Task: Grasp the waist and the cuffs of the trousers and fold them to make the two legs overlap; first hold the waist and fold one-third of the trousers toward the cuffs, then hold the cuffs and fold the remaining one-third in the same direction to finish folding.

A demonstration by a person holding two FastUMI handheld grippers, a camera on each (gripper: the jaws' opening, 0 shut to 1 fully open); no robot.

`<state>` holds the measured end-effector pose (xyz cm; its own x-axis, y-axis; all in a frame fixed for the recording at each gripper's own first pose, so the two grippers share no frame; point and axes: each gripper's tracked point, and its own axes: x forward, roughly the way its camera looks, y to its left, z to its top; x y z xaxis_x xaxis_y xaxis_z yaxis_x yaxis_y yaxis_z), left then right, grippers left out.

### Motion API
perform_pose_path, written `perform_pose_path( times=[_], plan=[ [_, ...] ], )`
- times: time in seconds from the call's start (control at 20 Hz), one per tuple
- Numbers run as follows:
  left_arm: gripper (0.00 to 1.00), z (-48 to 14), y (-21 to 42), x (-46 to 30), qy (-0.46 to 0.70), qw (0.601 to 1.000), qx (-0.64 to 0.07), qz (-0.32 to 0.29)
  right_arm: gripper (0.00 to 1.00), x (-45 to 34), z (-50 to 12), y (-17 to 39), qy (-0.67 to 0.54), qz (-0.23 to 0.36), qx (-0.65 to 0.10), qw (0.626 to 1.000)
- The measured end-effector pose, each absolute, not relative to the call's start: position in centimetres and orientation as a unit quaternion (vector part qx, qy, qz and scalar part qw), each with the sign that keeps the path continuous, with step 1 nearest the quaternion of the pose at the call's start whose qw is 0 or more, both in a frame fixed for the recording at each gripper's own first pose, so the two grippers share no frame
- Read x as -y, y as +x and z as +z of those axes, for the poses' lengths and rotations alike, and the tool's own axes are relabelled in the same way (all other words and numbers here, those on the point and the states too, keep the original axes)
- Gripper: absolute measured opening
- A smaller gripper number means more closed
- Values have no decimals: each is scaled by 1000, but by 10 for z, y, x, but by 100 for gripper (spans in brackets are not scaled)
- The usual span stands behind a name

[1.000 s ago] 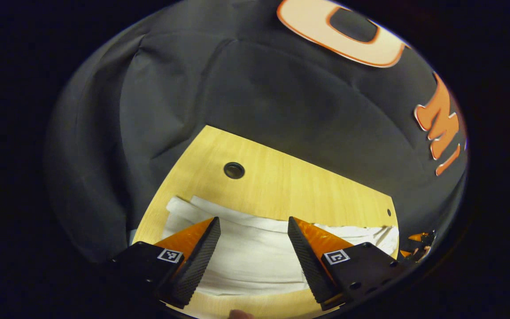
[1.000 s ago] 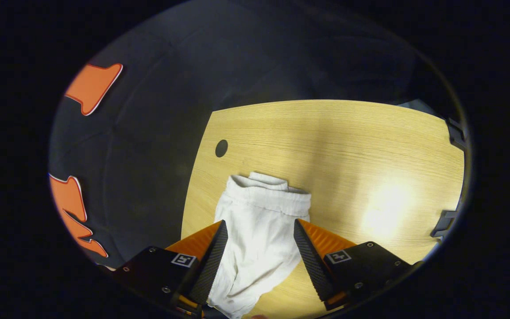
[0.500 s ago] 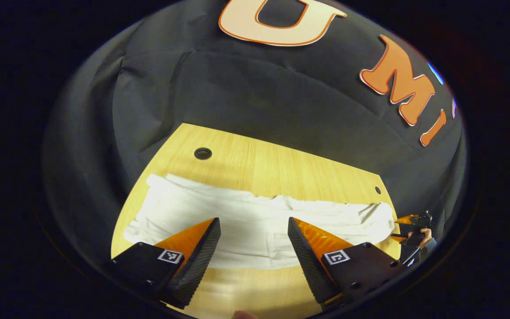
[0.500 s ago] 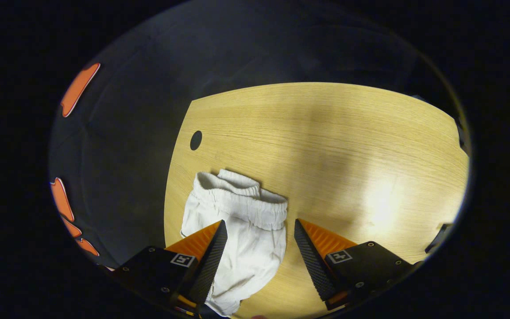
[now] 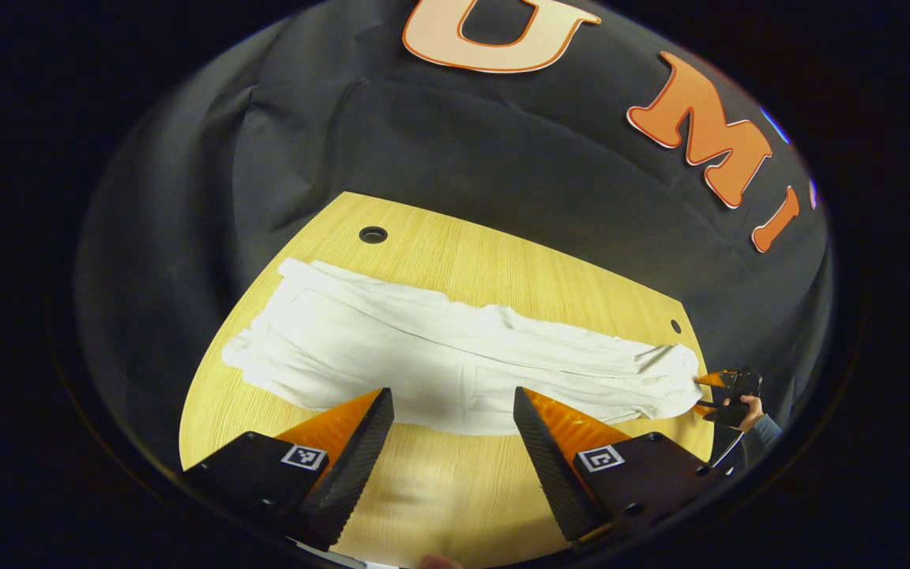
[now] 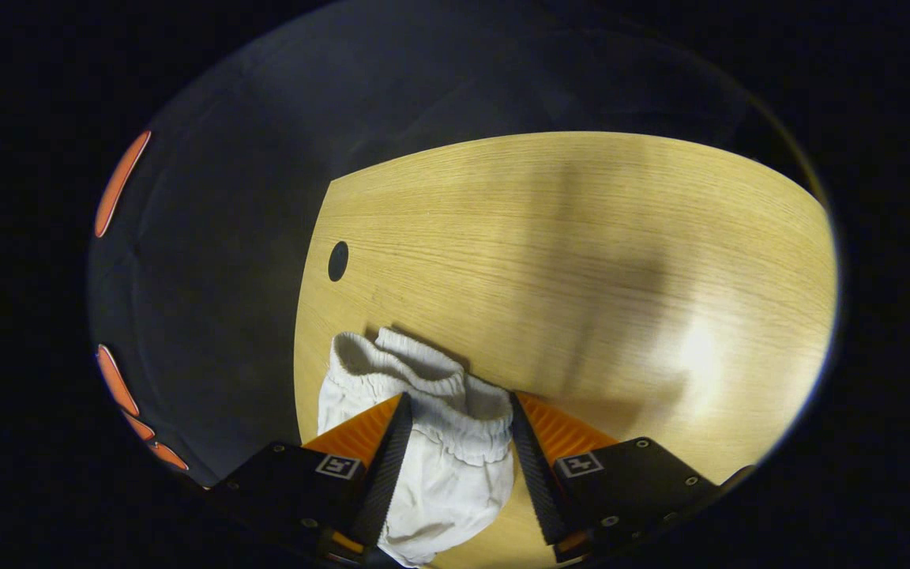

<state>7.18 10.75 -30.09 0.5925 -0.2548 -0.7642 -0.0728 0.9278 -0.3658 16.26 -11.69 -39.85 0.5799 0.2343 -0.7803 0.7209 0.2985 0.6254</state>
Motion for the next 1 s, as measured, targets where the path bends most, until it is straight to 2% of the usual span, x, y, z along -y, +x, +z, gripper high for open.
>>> perform_pose_path(
  times=[0.05, 0.1, 0.15, 0.2, 0.25, 0.35, 0.6, 0.8, 1.0],
  plan=[
    [100, -302, 70, -105, -183, 874, -447, -51, 64, 117, -402, 163, 571, -178, -420, 683],
    [99, -303, 68, -103, -184, 873, -449, -49, 60, 120, -404, 162, 574, -178, -415, 683],
    [99, -304, 65, -102, -185, 871, -452, -49, 47, 120, -407, 161, 575, -178, -410, 685],
    [99, -307, 62, -100, -184, 870, -455, -48, 39, 119, -407, 160, 582, -176, -401, 685],
    [99, -310, 58, -99, -184, 870, -456, -46, 24, 120, -408, 159, 587, -176, -393, 686],
    [99, -308, 49, -96, -185, 869, -458, -44, 13, 119, -404, 156, 586, -176, -382, 693],
    [100, -308, 38, -93, -181, 868, -461, -42, 6, 126, -389, 150, 564, -175, -366, 719],
    [99, -310, 34, -86, -182, 867, -462, -42, 6, 135, -381, 127, 576, -165, -360, 715],
    [100, -311, 31, -76, -171, 867, -464, -55, 6, 134, -355, 123, 579, -141, -332, 731]
  ],
)
